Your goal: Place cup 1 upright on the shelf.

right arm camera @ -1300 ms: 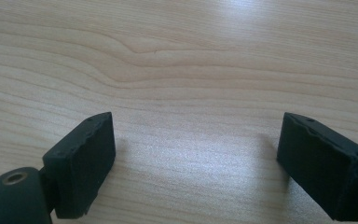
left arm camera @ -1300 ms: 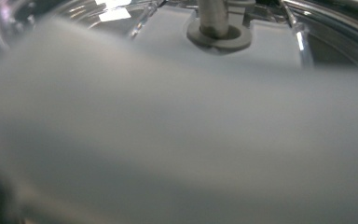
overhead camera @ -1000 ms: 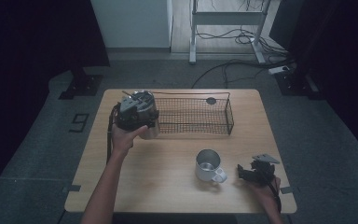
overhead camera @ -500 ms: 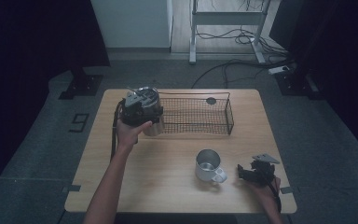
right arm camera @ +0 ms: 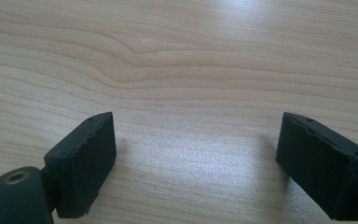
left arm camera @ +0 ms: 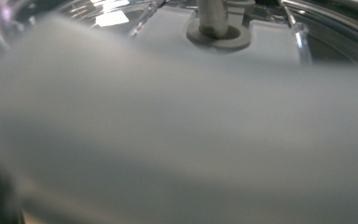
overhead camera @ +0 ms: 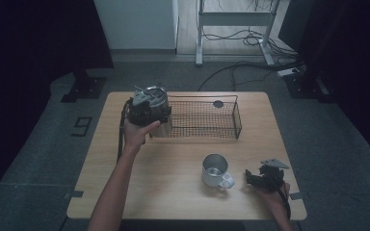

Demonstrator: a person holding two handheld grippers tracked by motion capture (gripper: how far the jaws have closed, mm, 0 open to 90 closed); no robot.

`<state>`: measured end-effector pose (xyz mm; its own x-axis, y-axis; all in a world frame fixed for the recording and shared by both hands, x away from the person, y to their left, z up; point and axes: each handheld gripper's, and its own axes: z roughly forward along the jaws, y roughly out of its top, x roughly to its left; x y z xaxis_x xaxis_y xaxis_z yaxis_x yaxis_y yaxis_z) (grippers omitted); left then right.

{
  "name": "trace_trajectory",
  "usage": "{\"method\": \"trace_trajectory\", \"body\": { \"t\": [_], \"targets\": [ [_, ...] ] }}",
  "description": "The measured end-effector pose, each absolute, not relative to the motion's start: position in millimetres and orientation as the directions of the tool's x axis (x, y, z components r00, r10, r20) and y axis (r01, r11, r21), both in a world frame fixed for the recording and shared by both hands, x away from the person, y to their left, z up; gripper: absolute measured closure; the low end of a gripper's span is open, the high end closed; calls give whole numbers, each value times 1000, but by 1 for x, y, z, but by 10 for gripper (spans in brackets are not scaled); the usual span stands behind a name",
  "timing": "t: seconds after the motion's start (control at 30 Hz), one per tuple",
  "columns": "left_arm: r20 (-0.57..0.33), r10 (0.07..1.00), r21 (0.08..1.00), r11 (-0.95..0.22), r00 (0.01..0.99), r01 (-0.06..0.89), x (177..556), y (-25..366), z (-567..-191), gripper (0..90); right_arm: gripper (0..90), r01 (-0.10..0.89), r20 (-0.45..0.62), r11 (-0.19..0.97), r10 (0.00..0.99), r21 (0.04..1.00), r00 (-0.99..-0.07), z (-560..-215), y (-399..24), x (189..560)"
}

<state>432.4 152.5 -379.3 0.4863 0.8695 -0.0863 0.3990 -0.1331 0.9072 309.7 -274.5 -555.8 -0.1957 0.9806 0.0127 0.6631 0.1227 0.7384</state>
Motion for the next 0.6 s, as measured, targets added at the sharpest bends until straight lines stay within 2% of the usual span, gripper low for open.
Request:
{"method": "trace_trajectory", "body": {
  "t": [0.43, 0.6],
  "targets": [
    [-75, 866, 908, -146, 494, 393, 439, 143, -375, 37, 120, 663, 12, 124, 980, 739, -196, -556, -275, 310],
    [-107, 860, 913, -114, 499, 392, 444, 141, -373, 37, 126, 663, 11, 122, 981, 738, -194, -556, -275, 309]
  ]
}}
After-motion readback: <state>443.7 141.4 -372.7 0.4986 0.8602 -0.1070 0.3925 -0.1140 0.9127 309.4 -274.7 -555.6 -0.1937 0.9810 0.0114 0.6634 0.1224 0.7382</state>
